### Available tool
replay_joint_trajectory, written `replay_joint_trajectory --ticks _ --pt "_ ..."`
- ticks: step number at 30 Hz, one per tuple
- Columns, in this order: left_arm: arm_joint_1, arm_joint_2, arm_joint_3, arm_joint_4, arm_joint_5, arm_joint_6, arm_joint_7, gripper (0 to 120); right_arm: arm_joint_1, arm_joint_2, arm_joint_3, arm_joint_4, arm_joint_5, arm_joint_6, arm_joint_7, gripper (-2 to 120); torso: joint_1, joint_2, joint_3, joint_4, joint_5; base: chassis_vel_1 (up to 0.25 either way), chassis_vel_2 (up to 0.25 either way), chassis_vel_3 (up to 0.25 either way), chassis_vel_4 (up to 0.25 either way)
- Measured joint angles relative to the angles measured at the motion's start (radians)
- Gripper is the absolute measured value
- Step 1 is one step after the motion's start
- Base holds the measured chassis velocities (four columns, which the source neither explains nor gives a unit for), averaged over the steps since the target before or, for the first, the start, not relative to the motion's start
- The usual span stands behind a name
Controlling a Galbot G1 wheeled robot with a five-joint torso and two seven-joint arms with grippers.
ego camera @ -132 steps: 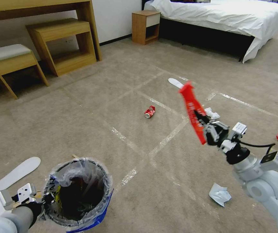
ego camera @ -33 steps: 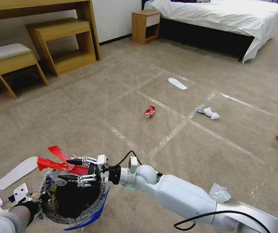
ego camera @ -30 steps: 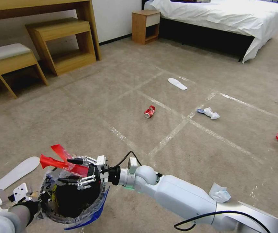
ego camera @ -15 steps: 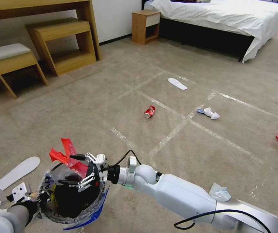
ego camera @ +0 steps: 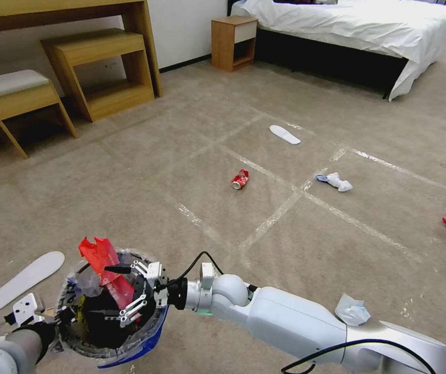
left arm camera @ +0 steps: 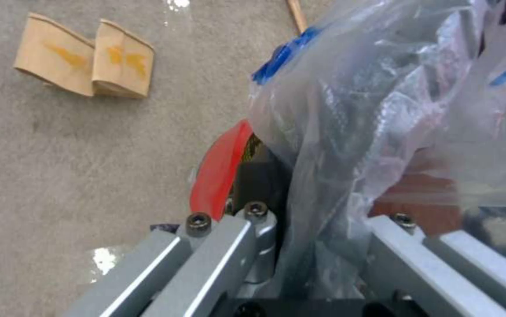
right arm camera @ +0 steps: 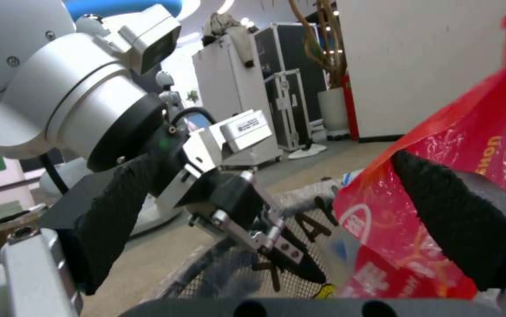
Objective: Pick up the trash bin and place the garbage on the floor into it.
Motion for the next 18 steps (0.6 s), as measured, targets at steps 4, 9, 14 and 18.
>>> replay_joint_trajectory --ticks 4,9,14,18 --pt "0.001 -0.001 -0.008 -0.004 -0.009 0.0 -0.006 0 0.001 -0.001 -0.011 0.008 0.003 -0.002 0.012 100 0.0 0.0 0.0 -0.0001 0.0 0.0 0.0 0.0 0.0" --pt "0.008 -0.002 -0.023 -0.013 -0.014 0.0 -0.006 0 0.001 0.001 -0.029 0.014 0.002 -0.004 0.027 100 0.0 0.0 0.0 -0.0001 0.0 0.0 0.0 0.0 0.0" --pt "0.013 -0.005 -0.029 -0.02 -0.016 0.0 -0.006 0 0.007 0.01 -0.034 0.014 0.002 -0.005 0.036 100 0.0 0.0 0.0 -0.0001 0.0 0.0 0.0 0.0 0.0" --pt "0.014 -0.005 -0.03 -0.022 -0.016 0.0 -0.006 0 0.009 0.012 -0.038 0.011 0.002 -0.006 0.044 100 0.0 0.0 0.0 -0.0001 0.0 0.0 0.0 0.0 0.0"
